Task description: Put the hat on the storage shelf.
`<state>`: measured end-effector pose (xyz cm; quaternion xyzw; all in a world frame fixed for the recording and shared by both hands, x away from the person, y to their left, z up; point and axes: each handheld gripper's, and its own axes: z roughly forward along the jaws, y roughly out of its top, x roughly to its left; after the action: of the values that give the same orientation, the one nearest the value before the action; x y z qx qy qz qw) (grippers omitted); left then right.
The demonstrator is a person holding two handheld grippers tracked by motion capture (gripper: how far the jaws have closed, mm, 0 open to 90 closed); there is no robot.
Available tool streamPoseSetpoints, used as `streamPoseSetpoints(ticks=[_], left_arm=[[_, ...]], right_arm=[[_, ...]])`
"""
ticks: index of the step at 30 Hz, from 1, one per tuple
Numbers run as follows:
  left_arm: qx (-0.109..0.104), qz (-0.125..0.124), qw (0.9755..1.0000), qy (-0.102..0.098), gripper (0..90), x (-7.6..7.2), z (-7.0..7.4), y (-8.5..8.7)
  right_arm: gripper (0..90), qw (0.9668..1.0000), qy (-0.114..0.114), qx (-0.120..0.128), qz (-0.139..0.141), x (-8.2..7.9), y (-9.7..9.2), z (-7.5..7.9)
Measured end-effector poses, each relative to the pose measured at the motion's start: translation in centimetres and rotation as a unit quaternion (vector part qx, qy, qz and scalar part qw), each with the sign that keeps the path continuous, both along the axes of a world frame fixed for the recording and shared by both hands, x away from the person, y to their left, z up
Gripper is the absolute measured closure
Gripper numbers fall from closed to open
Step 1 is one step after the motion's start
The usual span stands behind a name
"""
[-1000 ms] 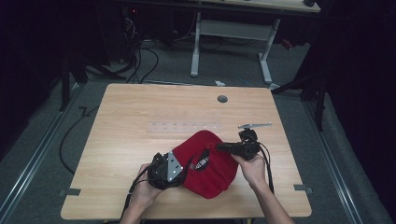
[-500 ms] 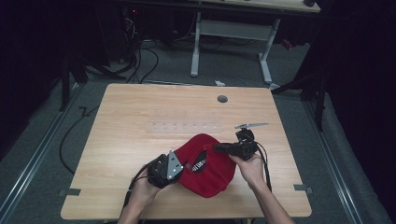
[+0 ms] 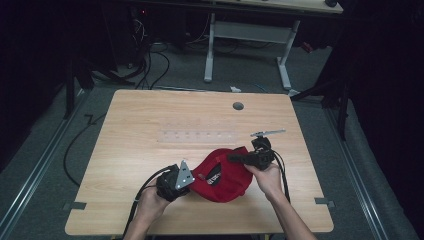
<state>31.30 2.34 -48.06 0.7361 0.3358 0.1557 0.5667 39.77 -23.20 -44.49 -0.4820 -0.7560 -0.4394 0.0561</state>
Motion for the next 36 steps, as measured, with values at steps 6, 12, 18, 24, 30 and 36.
streamPoseSetpoints(ticks=[6,12,18,24,30,36], left_arm=[[0.015,-0.021,0.9996,-0.007,81.2,-1.0,1.0,-0.3],[0.019,-0.025,0.9995,0.006,84.3,-1.0,1.1,0.0],[0.019,-0.032,0.9992,0.012,85.6,-1.4,1.0,0.2],[0.013,-0.020,0.9996,0.014,85.8,-1.1,1.5,0.6],[-0.024,-0.003,0.9995,0.021,85.7,-0.8,2.3,1.7],[-0.064,0.012,0.9975,0.028,85.7,-0.6,2.9,2.8]], right_arm=[[73.7,0.9999,-0.012,0.008,0.001,0.3,0.2,0.4],[69.0,0.9998,-0.015,0.011,-0.002,0.6,0.2,0.7],[57.7,0.9994,-0.018,0.025,-0.018,0.9,-0.2,0.6],[48.8,0.9939,-0.060,0.061,-0.069,0.4,-2.5,2.0],[45.6,0.9870,-0.100,0.060,-0.111,-1.0,-5.8,3.0],[43.2,0.9864,-0.108,0.017,-0.123,-1.8,-6.9,1.6]])
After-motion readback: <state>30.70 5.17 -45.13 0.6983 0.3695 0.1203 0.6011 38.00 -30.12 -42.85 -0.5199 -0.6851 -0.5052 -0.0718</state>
